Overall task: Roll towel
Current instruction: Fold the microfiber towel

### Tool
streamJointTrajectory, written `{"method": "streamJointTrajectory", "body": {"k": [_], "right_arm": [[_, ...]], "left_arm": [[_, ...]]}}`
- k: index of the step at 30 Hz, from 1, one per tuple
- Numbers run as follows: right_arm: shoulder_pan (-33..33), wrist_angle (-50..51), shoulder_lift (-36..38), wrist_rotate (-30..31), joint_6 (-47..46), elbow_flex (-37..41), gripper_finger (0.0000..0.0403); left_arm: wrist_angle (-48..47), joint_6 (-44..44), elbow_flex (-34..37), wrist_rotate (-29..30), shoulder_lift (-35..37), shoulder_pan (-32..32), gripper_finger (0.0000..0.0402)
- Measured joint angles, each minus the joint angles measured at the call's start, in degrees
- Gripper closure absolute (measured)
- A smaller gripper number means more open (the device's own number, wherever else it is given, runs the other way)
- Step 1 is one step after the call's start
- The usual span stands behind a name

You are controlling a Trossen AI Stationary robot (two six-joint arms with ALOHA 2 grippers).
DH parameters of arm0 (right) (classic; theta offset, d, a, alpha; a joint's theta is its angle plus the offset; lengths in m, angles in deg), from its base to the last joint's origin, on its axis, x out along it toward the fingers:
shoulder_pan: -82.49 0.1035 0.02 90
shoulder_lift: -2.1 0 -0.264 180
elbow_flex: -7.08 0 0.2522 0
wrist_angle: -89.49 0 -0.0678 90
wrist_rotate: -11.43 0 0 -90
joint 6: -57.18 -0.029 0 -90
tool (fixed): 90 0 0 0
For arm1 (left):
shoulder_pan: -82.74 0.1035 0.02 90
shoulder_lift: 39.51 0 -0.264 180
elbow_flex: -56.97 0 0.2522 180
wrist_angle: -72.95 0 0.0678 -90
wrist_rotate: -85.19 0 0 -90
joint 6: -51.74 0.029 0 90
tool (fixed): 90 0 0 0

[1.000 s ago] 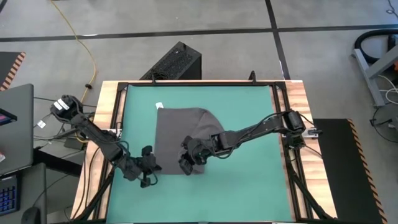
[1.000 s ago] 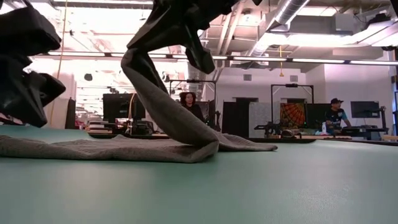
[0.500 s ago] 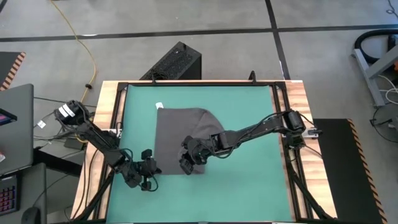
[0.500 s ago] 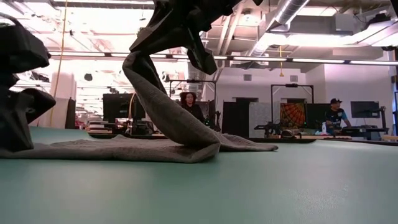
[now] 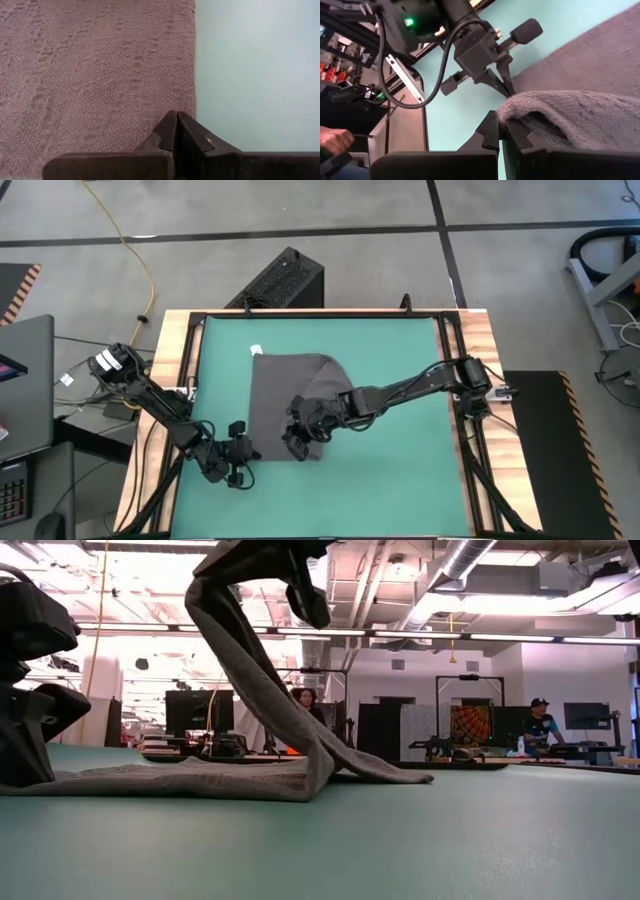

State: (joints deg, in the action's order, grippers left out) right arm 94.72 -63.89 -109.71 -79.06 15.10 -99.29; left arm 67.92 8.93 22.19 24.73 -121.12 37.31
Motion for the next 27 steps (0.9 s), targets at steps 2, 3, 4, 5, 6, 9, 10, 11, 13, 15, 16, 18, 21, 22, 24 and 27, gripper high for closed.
{"method": "streamJointTrajectory", "body": {"k": [2, 3, 4, 5, 6, 9, 10, 11, 13, 15, 16, 18, 21, 22, 24, 27], "right_arm": [[0.0, 0.1, 0.0, -0.3, 0.2, 0.0, 0.0386], [0.0, 0.2, 0.0, -0.3, 0.2, 0.0, 0.0386], [0.0, 0.1, 0.0, -0.5, 0.2, 0.0, 0.0386], [0.0, -0.1, 0.0, -0.7, 0.4, 0.0, 0.0386], [0.0, -0.4, 0.0, -0.7, 0.6, 0.0, 0.0386], [0.0, -1.9, 0.0, -0.7, 2.0, 0.0, 0.0386], [0.0, -2.7, 0.0, -0.7, 2.1, 0.0, 0.0386], [-0.2, -3.3, 0.0, -0.7, 2.2, 0.0, 0.0386], [-0.5, -3.5, 0.0, -0.7, 2.3, 0.0, 0.0386], [-0.8, -3.5, 0.0, -0.9, 2.9, 0.0, 0.0386], [-0.8, -4.0, -0.5, -1.0, 3.2, 0.0, 0.0386], [-1.0, -7.0, -1.6, -2.3, 3.5, 0.0, 0.0386], [-1.1, -10.6, -4.5, -5.3, 2.5, -0.7, 0.0386], [-1.2, -10.6, -5.7, -5.7, 2.0, -1.4, 0.0386], [-1.1, -9.4, -8.2, -5.9, 1.9, -3.2, 0.0386], [-1.1, -9.4, -11.3, -6.0, 3.1, -6.6, 0.0386]], "left_arm": [[0.0, 0.0, 0.0, 0.0, 0.0, 0.0, 0.0401], [0.0, -0.1, 0.0, -0.1, 0.0, 0.0, 0.0402], [0.0, -0.1, 0.0, -0.1, 0.0, 0.0, 0.0401], [0.0, -0.1, 0.0, 0.0, 0.0, 0.0, 0.0402], [0.0, -0.1, 0.0, 0.0, 0.0, 0.0, 0.0401], [-0.1, -0.1, 0.0, 0.0, 0.0, 0.0, 0.0401], [-0.1, -0.1, 0.0, 0.0, 0.0, 0.0, 0.0401], [-0.1, -0.1, 0.0, 0.0, 0.0, 0.0, 0.0401], [-0.1, 0.0, 0.0, 0.1, 0.0, 0.0, 0.0402], [0.0, 0.6, 0.0, 0.3, 0.0, 0.1, 0.0402], [0.2, 1.3, 0.0, 0.3, 0.0, 0.4, 0.0401], [1.1, 2.8, 0.0, -0.4, 0.0, 1.4, 0.0401], [2.4, 4.7, 0.0, -2.4, -0.1, 3.4, 0.0401], [2.6, 4.7, 0.0, -2.6, -0.1, 3.8, 0.0402], [2.6, 4.8, 0.0, -2.7, -0.1, 4.4, 0.0401], [2.7, 5.2, 0.0, -2.8, -0.1, 4.6, 0.0402]]}}
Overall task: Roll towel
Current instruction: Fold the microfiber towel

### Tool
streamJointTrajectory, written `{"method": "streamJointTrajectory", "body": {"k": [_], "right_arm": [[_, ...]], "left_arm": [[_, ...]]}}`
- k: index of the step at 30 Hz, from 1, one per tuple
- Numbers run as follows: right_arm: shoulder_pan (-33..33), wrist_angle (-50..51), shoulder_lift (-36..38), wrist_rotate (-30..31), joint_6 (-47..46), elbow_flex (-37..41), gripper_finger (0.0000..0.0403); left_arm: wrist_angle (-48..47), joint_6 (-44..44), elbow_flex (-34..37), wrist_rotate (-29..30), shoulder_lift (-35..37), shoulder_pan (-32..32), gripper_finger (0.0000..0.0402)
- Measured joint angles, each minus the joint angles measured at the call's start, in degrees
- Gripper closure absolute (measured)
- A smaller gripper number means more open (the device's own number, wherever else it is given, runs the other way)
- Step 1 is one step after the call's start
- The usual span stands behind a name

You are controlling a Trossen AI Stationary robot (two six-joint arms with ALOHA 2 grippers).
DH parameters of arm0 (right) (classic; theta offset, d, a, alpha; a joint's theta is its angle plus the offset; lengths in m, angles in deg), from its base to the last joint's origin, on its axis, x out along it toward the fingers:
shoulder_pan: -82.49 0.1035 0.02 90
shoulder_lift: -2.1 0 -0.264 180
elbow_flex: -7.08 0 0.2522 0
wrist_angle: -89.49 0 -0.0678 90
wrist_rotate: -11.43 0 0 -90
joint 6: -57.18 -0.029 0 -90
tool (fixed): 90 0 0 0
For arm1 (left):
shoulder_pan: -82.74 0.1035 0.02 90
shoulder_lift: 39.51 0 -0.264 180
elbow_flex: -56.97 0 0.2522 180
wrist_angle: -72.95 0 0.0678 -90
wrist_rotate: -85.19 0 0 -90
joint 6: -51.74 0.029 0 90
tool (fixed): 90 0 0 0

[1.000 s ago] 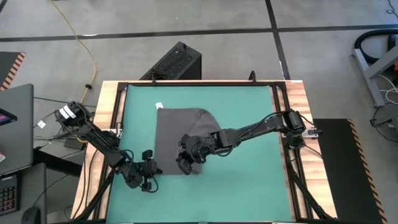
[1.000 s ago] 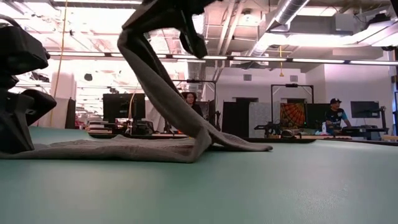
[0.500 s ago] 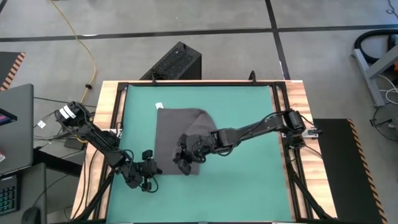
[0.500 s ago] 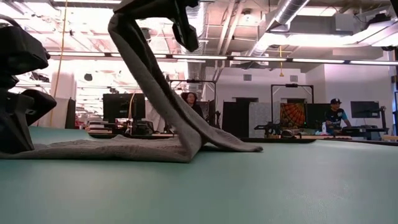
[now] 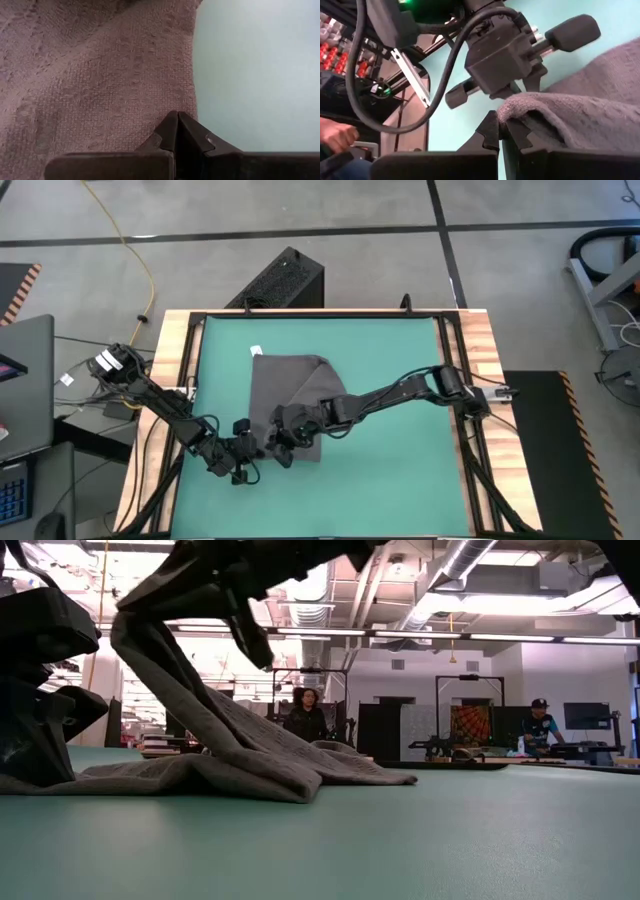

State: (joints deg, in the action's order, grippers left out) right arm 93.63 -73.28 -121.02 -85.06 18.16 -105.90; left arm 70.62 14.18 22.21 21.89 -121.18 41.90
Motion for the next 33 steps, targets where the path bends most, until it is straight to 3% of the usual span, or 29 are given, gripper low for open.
{"method": "streamJointTrajectory", "body": {"k": [9, 17, 23, 33], "right_arm": [[-1.2, 5.6, -6.9, -5.3, 1.9, -7.6, 0.0386], [-1.2, 9.7, -8.4, -5.8, 2.0, -8.2, 0.0386], [-0.8, 9.9, -8.4, -7.1, 4.8, -8.2, 0.0386], [0.3, 11.0, -5.1, -8.2, 6.3, -8.3, 0.0386]], "left_arm": [[-0.5, -1.7, -0.6, -3.2, 0.9, -0.1, 0.0401], [-6.6, -2.1, -1.8, -8.4, 6.6, -0.6, 0.0401], [-11.4, -2.1, -1.8, -7.1, 10.6, -1.3, 0.0401], [-11.6, 0.2, -1.3, -4.8, 8.8, -1.0, 0.0402]]}}
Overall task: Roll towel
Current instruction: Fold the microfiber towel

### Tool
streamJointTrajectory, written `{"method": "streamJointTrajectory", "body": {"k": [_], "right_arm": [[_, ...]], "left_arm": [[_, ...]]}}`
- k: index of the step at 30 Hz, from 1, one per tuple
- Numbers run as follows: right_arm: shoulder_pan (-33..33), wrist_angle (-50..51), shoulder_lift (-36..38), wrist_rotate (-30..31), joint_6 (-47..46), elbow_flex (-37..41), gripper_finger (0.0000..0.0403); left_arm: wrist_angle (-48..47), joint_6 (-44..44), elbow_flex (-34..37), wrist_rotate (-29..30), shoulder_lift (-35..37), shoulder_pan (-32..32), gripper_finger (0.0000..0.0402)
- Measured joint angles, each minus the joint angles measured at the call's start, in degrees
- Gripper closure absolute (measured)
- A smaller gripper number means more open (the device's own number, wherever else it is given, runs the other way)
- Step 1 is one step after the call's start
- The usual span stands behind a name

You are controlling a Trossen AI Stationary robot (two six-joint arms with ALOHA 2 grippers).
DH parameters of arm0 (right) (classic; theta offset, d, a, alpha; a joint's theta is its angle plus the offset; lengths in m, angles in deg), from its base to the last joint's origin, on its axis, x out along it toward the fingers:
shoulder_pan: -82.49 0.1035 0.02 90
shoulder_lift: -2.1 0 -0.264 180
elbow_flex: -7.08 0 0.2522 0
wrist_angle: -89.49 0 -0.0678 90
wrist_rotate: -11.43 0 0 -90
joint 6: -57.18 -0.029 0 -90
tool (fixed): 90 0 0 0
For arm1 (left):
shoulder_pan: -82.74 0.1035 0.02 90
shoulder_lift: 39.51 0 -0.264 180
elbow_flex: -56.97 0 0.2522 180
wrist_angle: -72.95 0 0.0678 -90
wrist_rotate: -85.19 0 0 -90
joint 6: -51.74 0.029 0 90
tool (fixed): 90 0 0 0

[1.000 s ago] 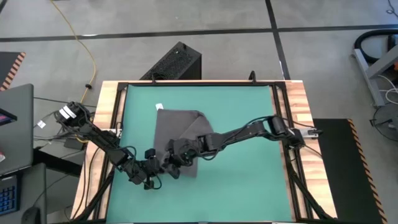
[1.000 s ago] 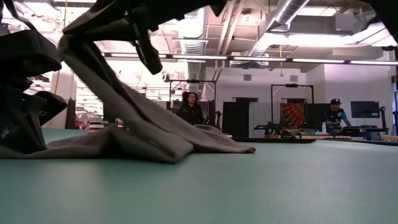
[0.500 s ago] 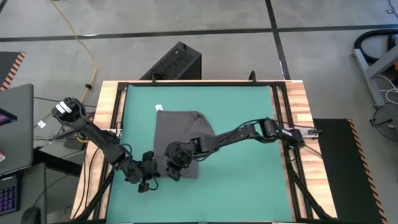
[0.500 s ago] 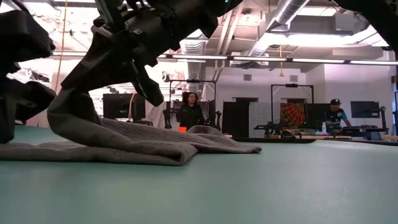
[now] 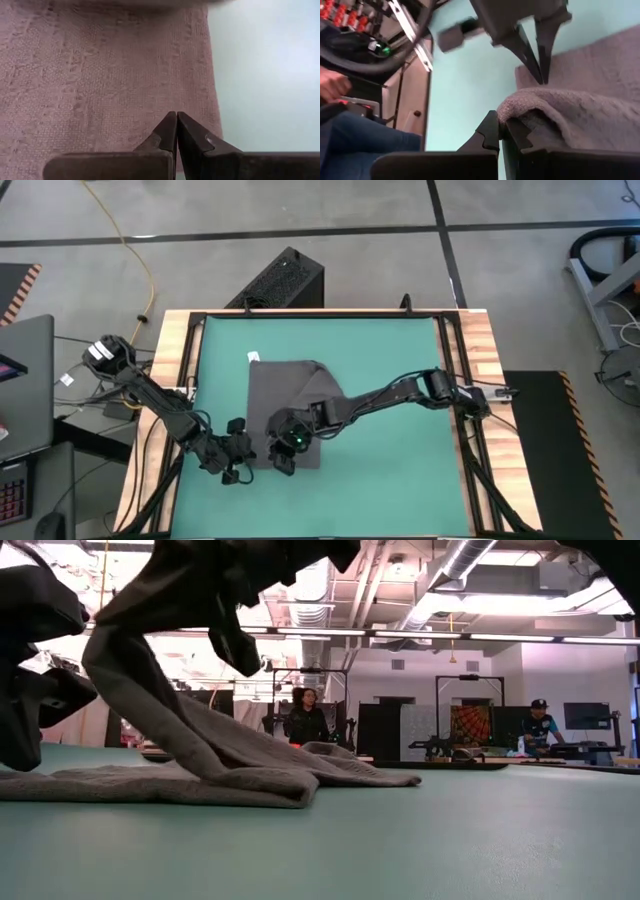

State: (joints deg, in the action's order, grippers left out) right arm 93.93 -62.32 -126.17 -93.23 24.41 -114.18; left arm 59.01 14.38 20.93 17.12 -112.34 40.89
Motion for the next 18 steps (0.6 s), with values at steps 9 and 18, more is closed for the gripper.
{"method": "streamJointTrajectory", "body": {"k": [9, 18], "right_arm": [[1.6, 3.3, 0.6, -3.7, 2.6, -1.5, 0.0387], [2.1, 6.7, 0.6, -4.5, 4.3, -1.5, 0.0387]], "left_arm": [[1.4, 0.9, 0.0, 0.4, -2.3, 0.0, 0.0401], [2.7, 3.1, 0.1, 0.9, -2.3, 0.6, 0.0401]]}}
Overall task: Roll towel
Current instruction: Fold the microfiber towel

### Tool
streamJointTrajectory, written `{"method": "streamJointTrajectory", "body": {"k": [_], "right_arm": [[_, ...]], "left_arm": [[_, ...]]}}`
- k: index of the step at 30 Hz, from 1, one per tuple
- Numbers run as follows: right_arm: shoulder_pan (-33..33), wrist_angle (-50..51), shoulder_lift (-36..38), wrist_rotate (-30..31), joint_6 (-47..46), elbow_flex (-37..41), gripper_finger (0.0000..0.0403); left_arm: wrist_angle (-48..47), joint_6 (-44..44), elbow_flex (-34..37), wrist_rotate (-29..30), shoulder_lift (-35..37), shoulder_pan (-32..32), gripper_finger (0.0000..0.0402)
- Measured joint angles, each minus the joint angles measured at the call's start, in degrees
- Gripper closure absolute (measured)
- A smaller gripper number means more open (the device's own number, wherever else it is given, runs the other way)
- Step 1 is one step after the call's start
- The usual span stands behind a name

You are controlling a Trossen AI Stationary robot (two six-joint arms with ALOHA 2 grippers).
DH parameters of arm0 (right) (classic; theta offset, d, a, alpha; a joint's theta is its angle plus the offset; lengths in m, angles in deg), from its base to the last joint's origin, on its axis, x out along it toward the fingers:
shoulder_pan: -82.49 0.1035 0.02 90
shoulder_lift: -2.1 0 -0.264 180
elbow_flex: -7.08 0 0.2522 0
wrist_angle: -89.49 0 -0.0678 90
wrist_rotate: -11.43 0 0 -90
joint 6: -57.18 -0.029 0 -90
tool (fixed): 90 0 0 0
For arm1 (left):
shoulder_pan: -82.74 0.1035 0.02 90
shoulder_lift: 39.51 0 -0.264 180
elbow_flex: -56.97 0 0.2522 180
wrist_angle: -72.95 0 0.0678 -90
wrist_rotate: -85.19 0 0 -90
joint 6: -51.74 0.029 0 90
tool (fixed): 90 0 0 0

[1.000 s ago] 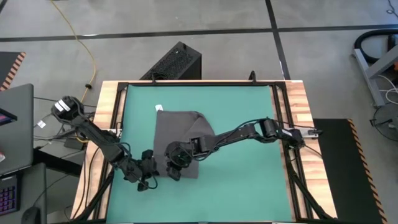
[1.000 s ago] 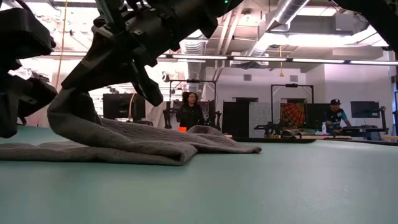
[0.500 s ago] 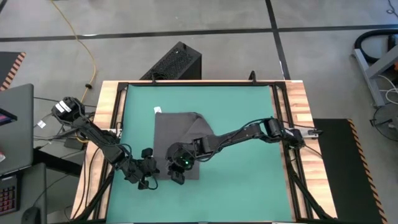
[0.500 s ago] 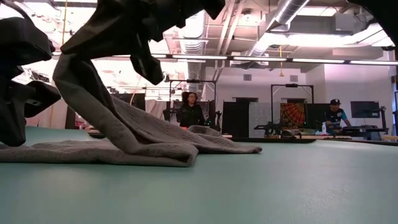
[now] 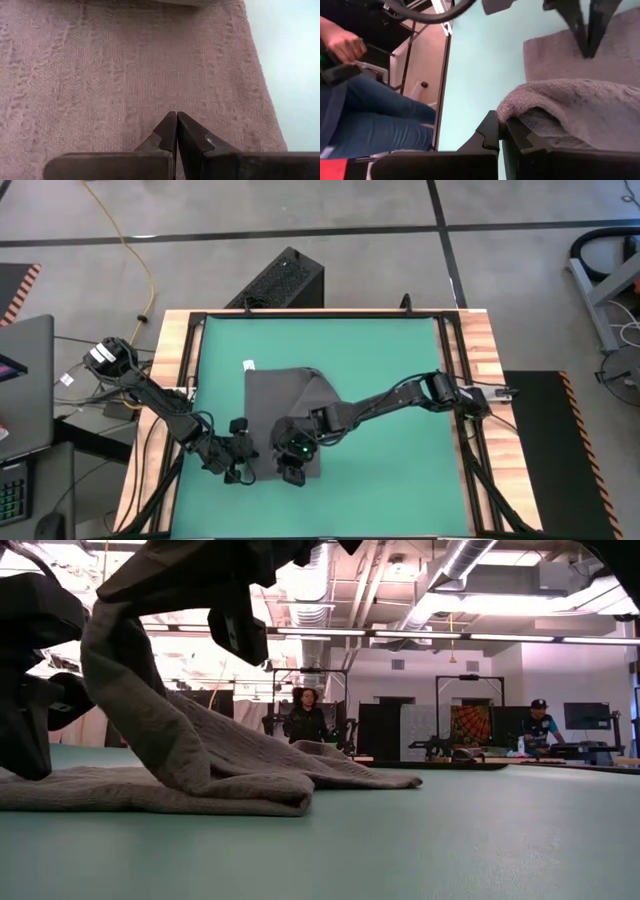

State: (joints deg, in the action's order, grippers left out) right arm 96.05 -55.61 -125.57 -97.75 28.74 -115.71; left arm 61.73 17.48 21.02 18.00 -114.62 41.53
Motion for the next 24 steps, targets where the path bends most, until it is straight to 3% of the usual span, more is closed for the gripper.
{"method": "streamJointTrajectory", "body": {"k": [4, 9, 24], "right_arm": [[-0.1, 0.0, 0.1, 0.0, -1.3, 0.0, 0.0387], [0.6, 0.2, 0.2, 0.4, -2.1, -0.3, 0.0387], [2.7, 4.0, 0.2, 1.3, -1.3, -1.9, 0.0387]], "left_arm": [[6.7, 8.3, -1.4, 1.2, 1.5, 0.8, 0.0401], [8.5, 11.7, 0.5, 1.9, 0.6, 5.9, 0.0401], [24.8, 18.6, 3.0, -12.2, -9.5, 15.6, 0.0401]]}}
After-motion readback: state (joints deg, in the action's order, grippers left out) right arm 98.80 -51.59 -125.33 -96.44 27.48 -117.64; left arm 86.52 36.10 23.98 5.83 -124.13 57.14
